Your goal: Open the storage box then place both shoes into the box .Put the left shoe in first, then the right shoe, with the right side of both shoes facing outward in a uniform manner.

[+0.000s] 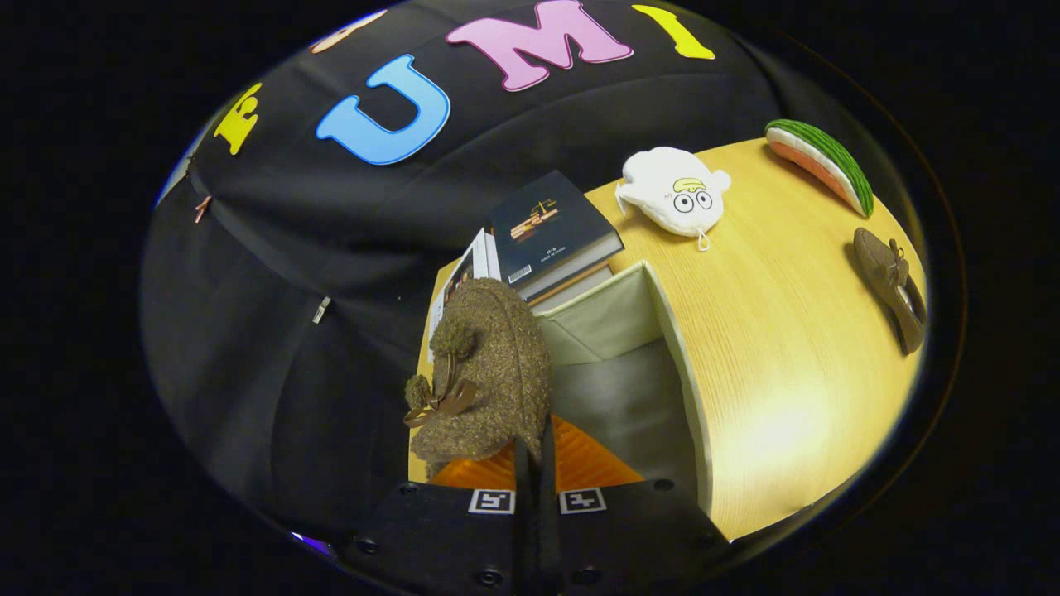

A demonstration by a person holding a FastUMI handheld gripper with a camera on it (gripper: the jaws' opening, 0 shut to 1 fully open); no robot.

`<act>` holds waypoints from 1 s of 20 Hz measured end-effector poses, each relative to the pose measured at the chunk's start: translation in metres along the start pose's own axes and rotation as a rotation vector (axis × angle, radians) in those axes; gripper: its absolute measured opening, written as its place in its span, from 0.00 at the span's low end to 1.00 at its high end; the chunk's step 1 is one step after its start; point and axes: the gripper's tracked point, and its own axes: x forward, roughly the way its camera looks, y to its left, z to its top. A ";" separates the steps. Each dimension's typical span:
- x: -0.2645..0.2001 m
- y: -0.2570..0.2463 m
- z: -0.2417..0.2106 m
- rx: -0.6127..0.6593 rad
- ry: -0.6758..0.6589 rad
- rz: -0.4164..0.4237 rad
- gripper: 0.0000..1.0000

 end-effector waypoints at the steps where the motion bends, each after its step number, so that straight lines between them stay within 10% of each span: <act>1: 0.002 0.002 -0.004 0.015 0.009 0.006 0.05; 15: 0.038 -0.003 -0.029 0.006 0.081 -0.027 0.09; 20: 0.021 0.028 -0.023 0.023 0.060 0.077 0.98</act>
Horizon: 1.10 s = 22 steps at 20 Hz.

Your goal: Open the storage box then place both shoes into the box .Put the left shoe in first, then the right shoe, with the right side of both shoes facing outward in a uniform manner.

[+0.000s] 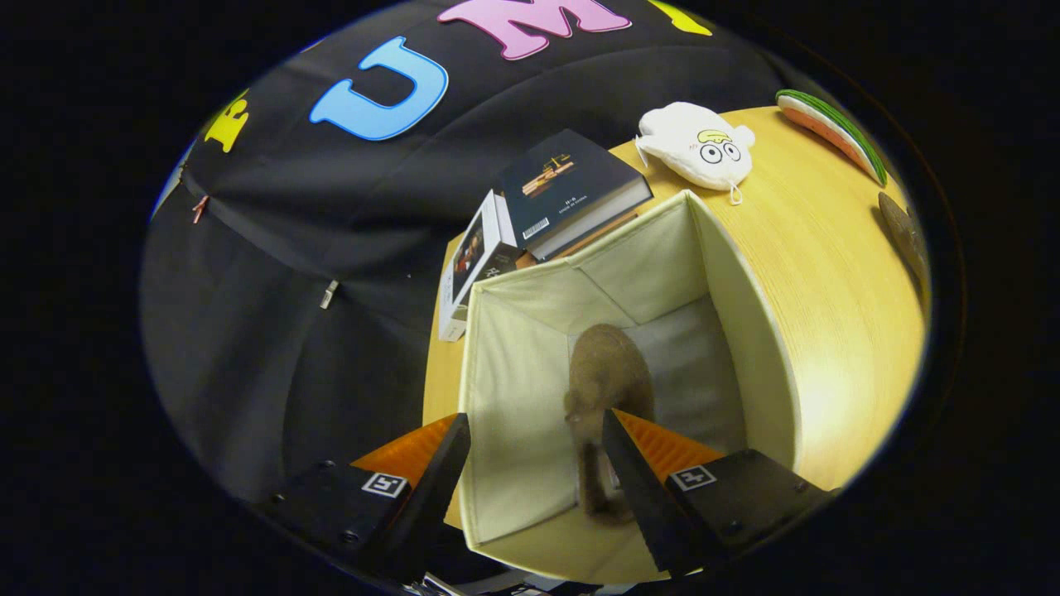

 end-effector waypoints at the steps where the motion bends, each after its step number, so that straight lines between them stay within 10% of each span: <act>1: -0.006 0.001 0.003 -0.006 -0.007 0.008 0.98; 12: -0.156 -0.070 0.105 -0.287 -0.364 -0.070 0.98; 22: -0.265 -0.282 0.160 -0.370 -0.446 -0.369 0.98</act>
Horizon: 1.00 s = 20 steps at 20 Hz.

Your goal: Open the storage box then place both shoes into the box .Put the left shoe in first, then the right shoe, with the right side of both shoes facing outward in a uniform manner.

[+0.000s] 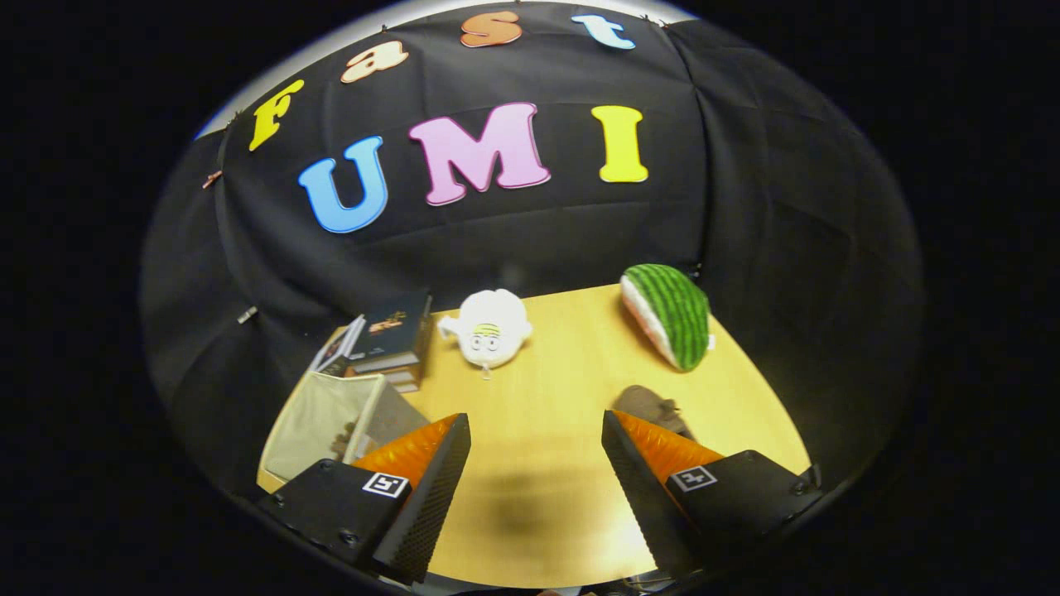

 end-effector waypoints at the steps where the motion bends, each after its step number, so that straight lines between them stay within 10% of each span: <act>1: 0.002 -0.020 -0.011 -0.016 0.023 -0.016 0.98; 13: 0.099 -0.174 -0.115 -0.163 0.352 -0.054 0.99; 20: 0.157 -0.175 -0.138 0.017 0.453 -0.032 0.98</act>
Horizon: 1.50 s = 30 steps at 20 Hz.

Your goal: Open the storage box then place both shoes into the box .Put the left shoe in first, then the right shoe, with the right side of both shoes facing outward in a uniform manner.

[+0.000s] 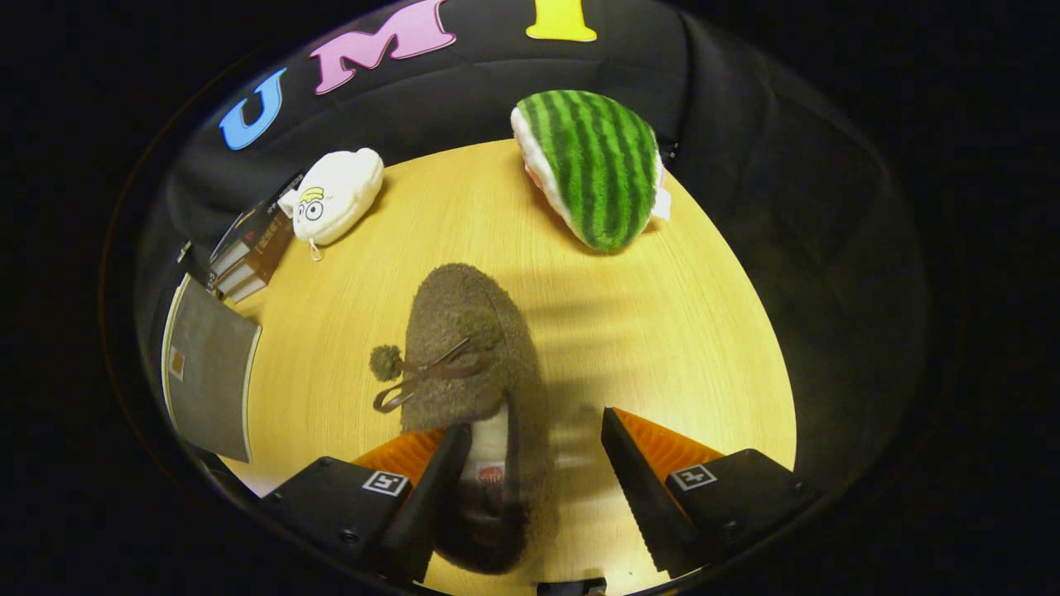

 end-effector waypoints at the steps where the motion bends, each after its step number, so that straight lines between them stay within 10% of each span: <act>1: 0.002 0.005 0.001 0.014 0.005 0.021 0.97; 10: -0.002 0.002 0.007 0.106 0.006 -0.039 0.10; 30: -0.167 0.233 0.039 0.255 -0.171 0.207 0.06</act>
